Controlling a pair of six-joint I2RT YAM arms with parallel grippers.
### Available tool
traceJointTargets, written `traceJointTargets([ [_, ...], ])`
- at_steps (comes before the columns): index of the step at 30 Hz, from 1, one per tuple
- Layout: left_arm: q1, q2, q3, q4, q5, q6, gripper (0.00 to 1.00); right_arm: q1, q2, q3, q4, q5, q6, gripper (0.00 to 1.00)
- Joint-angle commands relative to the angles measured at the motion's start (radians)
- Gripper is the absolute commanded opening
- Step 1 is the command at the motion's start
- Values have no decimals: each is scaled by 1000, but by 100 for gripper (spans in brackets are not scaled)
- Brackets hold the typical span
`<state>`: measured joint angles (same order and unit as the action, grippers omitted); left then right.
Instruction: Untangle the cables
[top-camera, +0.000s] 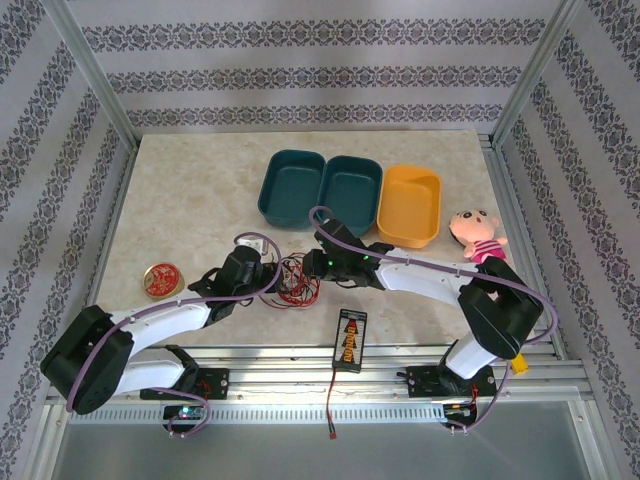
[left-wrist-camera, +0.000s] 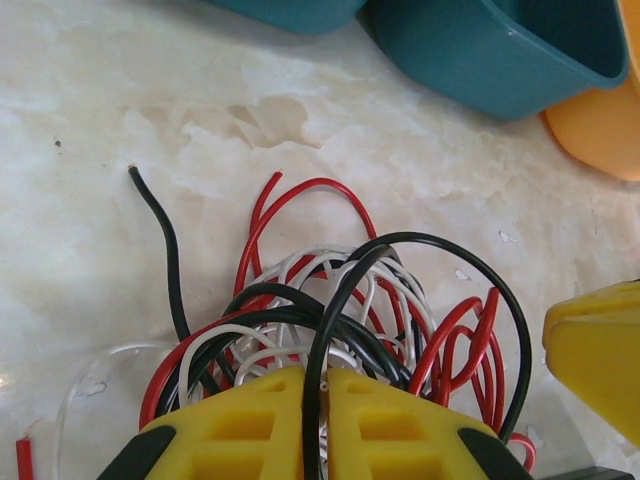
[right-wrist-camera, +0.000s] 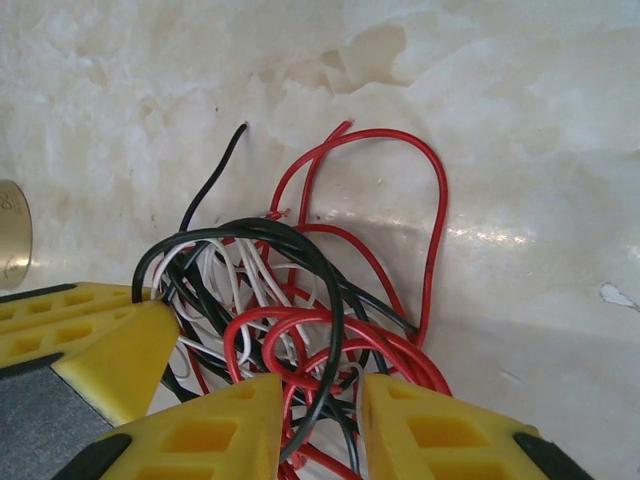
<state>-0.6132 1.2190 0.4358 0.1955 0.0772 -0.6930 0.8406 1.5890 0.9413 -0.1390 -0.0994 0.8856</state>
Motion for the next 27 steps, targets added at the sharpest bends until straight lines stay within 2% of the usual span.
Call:
traceJointTargets([
  [1,9,-7,-9,36,-19,-24,12,8,17,21,-22,-12,28,27],
  [13,9,6,-12,65,-31,-35,13,20,61,25,49,-53,50,22],
  [23,9,5,-19,64,-59,-46,13,25,35,18,53,-28,48,1],
  [27,9,1,-20,35,-111,-73,13,24,0,7,37,2,37,0],
])
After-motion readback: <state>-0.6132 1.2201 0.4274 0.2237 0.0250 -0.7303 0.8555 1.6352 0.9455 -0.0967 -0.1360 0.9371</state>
